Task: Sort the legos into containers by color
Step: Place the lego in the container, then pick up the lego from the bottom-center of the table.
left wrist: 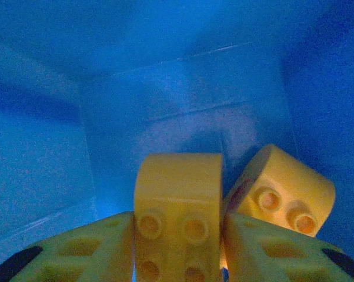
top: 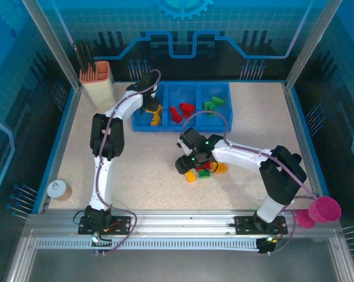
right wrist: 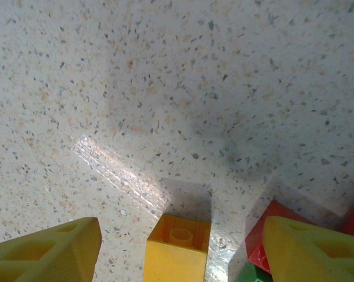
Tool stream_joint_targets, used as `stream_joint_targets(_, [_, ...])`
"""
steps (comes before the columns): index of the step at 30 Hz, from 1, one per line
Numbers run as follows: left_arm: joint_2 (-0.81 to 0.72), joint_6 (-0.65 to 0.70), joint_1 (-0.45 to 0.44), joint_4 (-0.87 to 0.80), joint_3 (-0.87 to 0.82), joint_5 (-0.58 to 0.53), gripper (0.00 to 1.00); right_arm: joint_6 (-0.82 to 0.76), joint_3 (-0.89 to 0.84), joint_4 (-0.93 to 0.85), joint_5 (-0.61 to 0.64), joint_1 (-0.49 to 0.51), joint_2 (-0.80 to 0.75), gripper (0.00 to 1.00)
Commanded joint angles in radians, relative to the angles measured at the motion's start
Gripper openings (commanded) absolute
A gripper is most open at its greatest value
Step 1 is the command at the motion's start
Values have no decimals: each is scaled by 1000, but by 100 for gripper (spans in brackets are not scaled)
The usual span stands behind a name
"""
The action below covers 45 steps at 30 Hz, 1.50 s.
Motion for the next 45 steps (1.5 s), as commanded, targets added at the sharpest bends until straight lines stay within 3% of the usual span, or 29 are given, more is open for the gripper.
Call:
stream_joint_targets(1, [-72,-18,7,13,-25,-11,45,-18,18,-52,18,16,11,74])
stream_joint_targets(15, [-354,-91,6,91,-202,68,52,-74,36,-96,41,62,121,67])
stream_joint_targets(31, [-661,-92,7,90,-298,95,61,-116,48,-172,96,73,155,29])
stream_joint_targets(39, [-879,-57,12,79,-455,55,65,-206,263,-256,77,38,140,26])
stream_joint_targets(45, [-1052,-26,24,-10,-561,83,68,-294,550,-291,90,-16,231,26])
